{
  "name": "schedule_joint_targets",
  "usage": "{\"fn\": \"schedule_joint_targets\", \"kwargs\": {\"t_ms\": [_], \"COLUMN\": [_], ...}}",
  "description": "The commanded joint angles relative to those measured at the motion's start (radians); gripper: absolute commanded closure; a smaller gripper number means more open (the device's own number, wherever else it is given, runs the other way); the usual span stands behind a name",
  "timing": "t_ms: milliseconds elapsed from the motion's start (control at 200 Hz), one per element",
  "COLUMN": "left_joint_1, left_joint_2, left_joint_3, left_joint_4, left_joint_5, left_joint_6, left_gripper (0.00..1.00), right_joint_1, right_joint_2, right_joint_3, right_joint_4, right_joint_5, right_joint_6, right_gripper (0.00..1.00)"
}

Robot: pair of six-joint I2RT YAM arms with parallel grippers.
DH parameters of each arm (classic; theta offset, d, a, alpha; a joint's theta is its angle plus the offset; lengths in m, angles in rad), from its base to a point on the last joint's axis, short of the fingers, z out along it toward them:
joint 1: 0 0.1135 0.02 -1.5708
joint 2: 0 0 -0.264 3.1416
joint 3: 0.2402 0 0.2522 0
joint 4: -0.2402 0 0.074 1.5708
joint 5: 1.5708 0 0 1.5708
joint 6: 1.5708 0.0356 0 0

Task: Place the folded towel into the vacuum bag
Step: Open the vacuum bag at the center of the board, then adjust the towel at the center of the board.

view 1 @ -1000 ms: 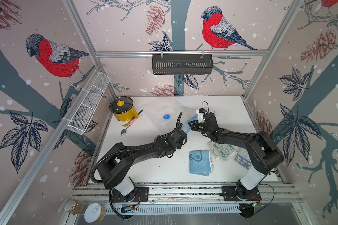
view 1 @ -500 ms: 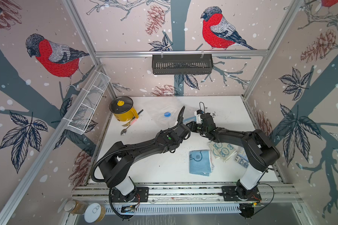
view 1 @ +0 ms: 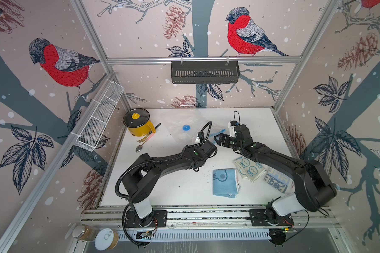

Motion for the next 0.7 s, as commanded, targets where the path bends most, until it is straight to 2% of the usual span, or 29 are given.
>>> {"fn": "schedule_joint_targets", "kwargs": {"t_ms": [0, 160, 345, 500, 695], "left_joint_1": [0.001, 0.002, 0.003, 0.004, 0.004], "left_joint_2": [0.017, 0.017, -0.019, -0.045, -0.055], "left_joint_3": [0.011, -0.007, -0.08, -0.137, -0.171], "left_joint_4": [-0.02, 0.0, 0.121, 0.198, 0.243], "left_joint_5": [-0.028, -0.037, 0.054, 0.105, 0.09], "left_joint_6": [-0.042, -0.041, 0.009, 0.001, -0.021], "left_gripper": [1.0, 1.0, 1.0, 1.0, 1.0], "right_joint_1": [-0.043, -0.158, -0.267, -0.296, -0.298], "right_joint_2": [-0.079, -0.188, -0.232, -0.214, -0.155], "right_joint_3": [-0.03, -0.086, -0.109, -0.103, -0.118], "right_joint_4": [-0.14, -0.258, -0.419, -0.536, -0.61], "right_joint_5": [0.038, 0.066, 0.121, 0.158, 0.165], "right_joint_6": [-0.024, 0.014, 0.038, 0.058, 0.096], "right_gripper": [0.12, 0.03, 0.03, 0.03, 0.01]}}
